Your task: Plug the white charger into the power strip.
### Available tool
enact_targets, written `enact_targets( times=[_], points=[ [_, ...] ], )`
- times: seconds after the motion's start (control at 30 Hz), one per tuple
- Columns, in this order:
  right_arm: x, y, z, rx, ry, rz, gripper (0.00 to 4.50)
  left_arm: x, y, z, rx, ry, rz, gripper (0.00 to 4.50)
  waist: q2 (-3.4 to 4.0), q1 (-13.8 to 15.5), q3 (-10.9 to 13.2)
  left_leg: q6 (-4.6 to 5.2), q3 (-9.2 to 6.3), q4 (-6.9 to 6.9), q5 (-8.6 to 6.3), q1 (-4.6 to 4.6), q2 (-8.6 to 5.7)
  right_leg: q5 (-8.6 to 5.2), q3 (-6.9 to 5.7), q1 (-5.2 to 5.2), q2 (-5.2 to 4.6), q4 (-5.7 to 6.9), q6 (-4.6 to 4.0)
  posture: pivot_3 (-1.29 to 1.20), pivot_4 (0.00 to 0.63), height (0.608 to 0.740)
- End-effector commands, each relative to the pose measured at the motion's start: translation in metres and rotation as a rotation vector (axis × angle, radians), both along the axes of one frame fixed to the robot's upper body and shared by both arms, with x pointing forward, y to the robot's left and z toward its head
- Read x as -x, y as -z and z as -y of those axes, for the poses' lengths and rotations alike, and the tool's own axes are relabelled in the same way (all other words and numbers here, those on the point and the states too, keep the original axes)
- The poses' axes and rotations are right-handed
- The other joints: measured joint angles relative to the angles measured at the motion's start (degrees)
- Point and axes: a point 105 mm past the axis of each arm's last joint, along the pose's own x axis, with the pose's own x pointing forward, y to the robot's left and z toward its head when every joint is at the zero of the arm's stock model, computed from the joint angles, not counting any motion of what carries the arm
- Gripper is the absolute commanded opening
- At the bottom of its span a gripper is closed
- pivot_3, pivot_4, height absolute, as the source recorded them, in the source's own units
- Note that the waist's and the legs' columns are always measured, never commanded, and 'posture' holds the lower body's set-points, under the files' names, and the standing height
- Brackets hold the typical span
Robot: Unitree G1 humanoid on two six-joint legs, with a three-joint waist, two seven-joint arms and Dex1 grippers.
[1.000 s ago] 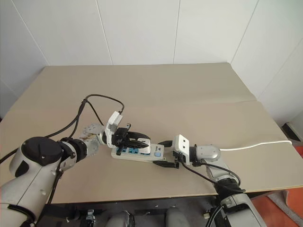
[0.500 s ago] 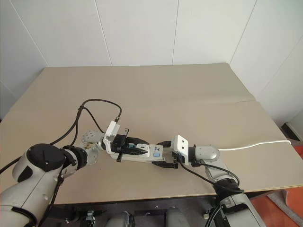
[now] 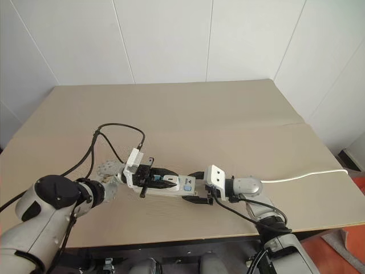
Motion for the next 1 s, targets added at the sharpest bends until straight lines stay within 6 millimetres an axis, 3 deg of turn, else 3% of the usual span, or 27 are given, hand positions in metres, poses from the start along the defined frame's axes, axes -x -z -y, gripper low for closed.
enact_targets(
  times=[0.03, 0.33, 0.37, 0.47, 0.63, 0.7, 0.77, 0.93, 1.0],
  points=[
    [0.004, 0.020, 0.014, 0.077, 0.029, -0.056, 3.42, 0.016, 0.029, -0.021, -0.125, 0.016, -0.142, 1.73, 0.06, -0.1, 0.0, 0.00, 0.00, 0.00, 0.00, 0.00, 0.00, 0.00, 0.00, 0.01, 0.00, 0.00, 0.01, 0.00, 0.150, 0.740],
    [0.002, 0.020, 0.015, 0.078, 0.035, -0.053, 3.42, 0.017, 0.026, -0.021, -0.125, 0.034, -0.040, 4.38, 0.12, 0.4, -0.1, 0.00, -0.02, -0.04, -0.01, 0.40, -0.07, -0.06, 0.00, 0.59, -0.08, -0.21, 0.10, 0.00, 0.150, 0.740],
    [0.002, 0.019, 0.015, 0.078, 0.034, -0.052, 3.42, 0.018, 0.026, -0.022, -0.134, 0.038, -0.033, 4.48, 0.12, 0.4, -0.1, -0.01, -0.02, -0.04, -0.01, 0.40, -0.07, -0.06, 0.00, 0.59, -0.08, -0.21, 0.10, 0.00, 0.150, 0.740],
    [0.002, 0.019, 0.014, 0.077, 0.033, -0.052, 3.42, 0.016, 0.023, -0.026, -0.153, 0.041, -0.013, 4.48, 0.12, 0.4, -0.1, -0.01, -0.03, -0.05, -0.01, 0.38, -0.07, -0.07, 0.00, 0.59, -0.08, -0.25, 0.11, 0.00, 0.150, 0.740],
    [0.000, 0.017, 0.014, 0.062, 0.039, -0.085, 3.42, 0.001, -0.002, -0.031, -0.103, -0.017, 0.054, 4.48, 0.11, 0.3, 0.0, -0.01, -0.02, -0.05, -0.01, 0.32, -0.06, -0.07, 0.00, 0.53, -0.08, -0.27, 0.11, 0.00, 0.150, 0.740],
    [-0.001, 0.015, 0.015, 0.056, 0.041, -0.105, 4.15, -0.008, -0.017, -0.037, -0.076, -0.057, 0.081, 4.50, 0.04, 0.4, 0.0, -0.01, -0.03, -0.05, -0.01, 0.22, -0.06, -0.07, -0.01, 0.45, -0.09, -0.27, 0.11, 0.00, 0.150, 0.740],
    [-0.001, 0.011, 0.016, 0.052, 0.023, -0.102, 4.48, -0.016, -0.032, -0.046, -0.055, -0.098, 0.083, 4.50, -0.10, 0.4, 0.1, -0.01, -0.06, -0.03, 0.00, 0.00, -0.07, -0.06, -0.06, 0.22, -0.10, -0.27, 0.10, 0.00, 0.150, 0.740],
    [-0.005, 0.002, 0.025, 0.039, 0.051, -0.062, 4.48, -0.030, -0.070, -0.075, -0.011, -0.203, 0.058, 4.50, -0.16, 0.5, 0.2, 0.00, -0.08, -0.03, -0.01, -0.73, -0.12, 0.20, -0.07, -0.48, -0.16, -0.23, -0.34, 0.00, 0.150, 0.740],
    [-0.003, -0.013, 0.041, 0.031, 0.062, -0.033, 4.48, -0.030, -0.087, -0.109, -0.045, -0.296, 0.023, 4.50, -0.15, 0.3, 0.5, 0.00, -0.07, -0.03, -0.01, -0.92, -0.14, 0.19, -0.09, -0.60, -0.18, -0.31, -0.33, 0.00, 0.150, 0.740]
  ],
)
